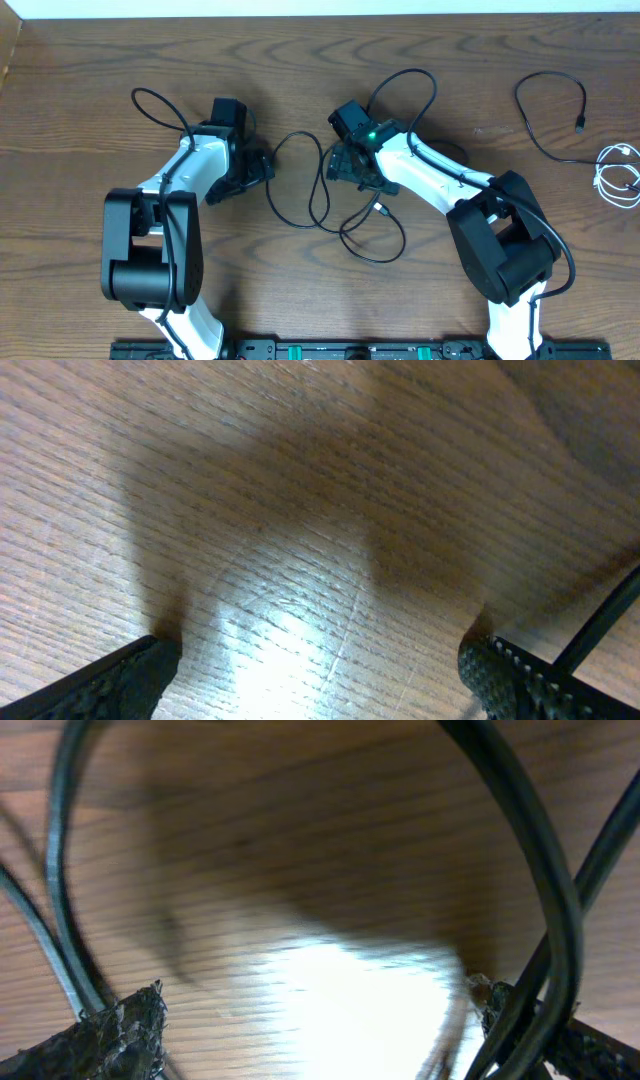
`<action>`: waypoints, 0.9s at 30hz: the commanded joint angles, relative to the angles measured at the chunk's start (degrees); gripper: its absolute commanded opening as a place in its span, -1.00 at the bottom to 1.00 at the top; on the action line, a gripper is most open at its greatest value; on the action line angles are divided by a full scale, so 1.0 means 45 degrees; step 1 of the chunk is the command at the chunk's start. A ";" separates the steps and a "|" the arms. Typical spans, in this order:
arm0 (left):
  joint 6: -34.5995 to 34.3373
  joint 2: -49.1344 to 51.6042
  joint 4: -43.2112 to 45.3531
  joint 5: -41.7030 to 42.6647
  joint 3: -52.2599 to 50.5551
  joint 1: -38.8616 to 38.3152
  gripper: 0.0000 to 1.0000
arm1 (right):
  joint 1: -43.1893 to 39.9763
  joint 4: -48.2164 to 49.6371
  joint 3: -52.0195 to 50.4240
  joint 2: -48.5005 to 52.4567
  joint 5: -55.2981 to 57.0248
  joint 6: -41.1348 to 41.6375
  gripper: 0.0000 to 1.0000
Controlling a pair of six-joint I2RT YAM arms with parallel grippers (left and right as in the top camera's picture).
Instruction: Untangle cables
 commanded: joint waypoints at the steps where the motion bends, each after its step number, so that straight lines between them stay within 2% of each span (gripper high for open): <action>1: 0.0549 0.1316 -0.0583 0.1836 -0.0860 -0.0296 0.96 | 0.0238 0.0277 0.0107 -0.0015 -0.0622 -0.0078 0.98; 8: 0.0685 0.1316 -0.0816 0.1836 -0.0865 -0.0767 0.96 | 0.0597 0.1020 0.0107 -0.0010 -0.0029 -0.0078 0.98; 17: 0.0680 0.1316 -0.1137 0.1855 -0.0865 -0.1491 0.96 | 0.1200 0.0928 0.0107 0.0010 0.1423 -0.0087 0.98; 27: 0.0680 0.1316 -0.1326 0.2676 -0.0865 -0.1831 0.96 | 0.1588 0.0670 0.0107 0.0801 0.1477 -0.0087 0.98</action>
